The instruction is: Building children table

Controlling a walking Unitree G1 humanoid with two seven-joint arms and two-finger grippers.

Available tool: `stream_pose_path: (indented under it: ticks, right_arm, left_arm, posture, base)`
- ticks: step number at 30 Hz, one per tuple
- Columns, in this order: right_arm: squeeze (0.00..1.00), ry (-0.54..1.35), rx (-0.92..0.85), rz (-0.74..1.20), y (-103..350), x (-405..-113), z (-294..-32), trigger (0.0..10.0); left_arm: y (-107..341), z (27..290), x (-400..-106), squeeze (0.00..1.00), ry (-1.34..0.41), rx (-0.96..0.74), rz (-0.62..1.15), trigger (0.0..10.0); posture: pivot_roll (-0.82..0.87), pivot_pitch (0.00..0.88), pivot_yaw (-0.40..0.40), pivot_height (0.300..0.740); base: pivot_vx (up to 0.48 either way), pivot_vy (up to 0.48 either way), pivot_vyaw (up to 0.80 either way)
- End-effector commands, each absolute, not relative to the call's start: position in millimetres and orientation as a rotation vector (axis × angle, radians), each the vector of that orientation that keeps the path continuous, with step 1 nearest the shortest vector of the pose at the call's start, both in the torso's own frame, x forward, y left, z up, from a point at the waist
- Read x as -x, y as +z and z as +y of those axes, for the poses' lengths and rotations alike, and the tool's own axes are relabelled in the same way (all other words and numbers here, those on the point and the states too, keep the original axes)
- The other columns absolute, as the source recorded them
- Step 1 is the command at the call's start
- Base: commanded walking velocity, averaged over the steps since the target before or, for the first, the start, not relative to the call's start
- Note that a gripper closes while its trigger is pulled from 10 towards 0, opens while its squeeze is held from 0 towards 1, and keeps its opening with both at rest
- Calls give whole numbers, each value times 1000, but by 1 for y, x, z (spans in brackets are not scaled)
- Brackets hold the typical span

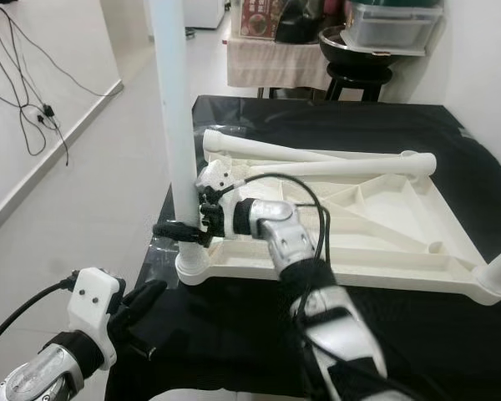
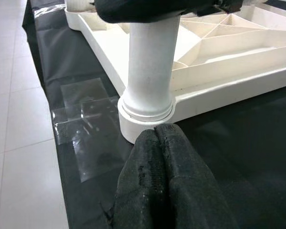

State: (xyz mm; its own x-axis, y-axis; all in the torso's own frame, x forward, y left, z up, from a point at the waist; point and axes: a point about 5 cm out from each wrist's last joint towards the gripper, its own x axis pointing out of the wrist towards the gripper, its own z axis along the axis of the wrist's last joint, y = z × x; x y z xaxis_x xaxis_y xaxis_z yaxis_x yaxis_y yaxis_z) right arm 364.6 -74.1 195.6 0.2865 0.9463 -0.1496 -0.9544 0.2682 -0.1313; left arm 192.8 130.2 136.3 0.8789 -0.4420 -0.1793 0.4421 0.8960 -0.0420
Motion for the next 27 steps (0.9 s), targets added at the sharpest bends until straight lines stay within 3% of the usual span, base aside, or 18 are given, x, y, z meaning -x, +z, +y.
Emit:
stream_pose_path:
  ticks: [1, 4, 5, 11, 18, 19, 20, 22, 23, 27]
  right_arm:
    - [0, 1270, 218, 51, 195, -366, -78, 10000]
    - [0, 1275, 212, 54, 195, -367, -78, 10000]
    - [0, 1311, 196, 70, 190, -363, -78, 0]
    - [0, 1407, 164, 102, 177, -354, -88, 0]
    - [0, 1313, 203, 150, 163, -347, -99, 0]
    - [0, 1202, 180, 160, 159, -342, -96, 0]
    - [0, 804, 129, 150, 156, -341, -94, 0]
    - [0, 804, 129, 150, 156, -341, -94, 0]
    - [0, 656, 159, 173, 147, -317, -91, 0]
    - [0, 570, 194, 157, 146, -291, -85, 0]
  left_arm:
    - [135, 132, -191, 0, -446, -13, 193, 10000]
    - [135, 131, -190, 0, -443, -13, 192, 10000]
    - [136, 131, -189, 0, -438, -14, 188, 10000]
    - [138, 135, -187, 0, -392, -31, 166, 10000]
    - [140, 133, -185, 0, -378, -21, 147, 10000]
    - [139, 132, -183, 0, -382, -34, 153, 10000]
    - [137, 132, -180, 0, -386, -31, 160, 10000]
    - [137, 132, -180, 0, -386, -31, 160, 10000]
    - [139, 131, -179, 0, -390, -28, 159, 10000]
    - [139, 133, -180, 0, -387, -42, 156, 10000]
  posture:
    - [100, 69, -29, 740]
    - [100, 78, -28, 740]
    - [98, 90, -23, 740]
    - [87, 117, -20, 740]
    - [79, 132, -26, 740]
    - [77, 141, -35, 740]
    - [78, 156, -35, 740]
    - [78, 156, -35, 740]
    - [67, 183, -25, 740]
    - [50, 180, 1, 740]
  base:
    - [0, 0, 0]
    - [0, 0, 0]
    - [0, 0, 0]
    - [0, 0, 0]
    - [0, 0, 0]
    - [0, 0, 0]
    - [0, 0, 0]
    - [0, 0, 0]
    - [0, 0, 0]
    - [0, 0, 0]
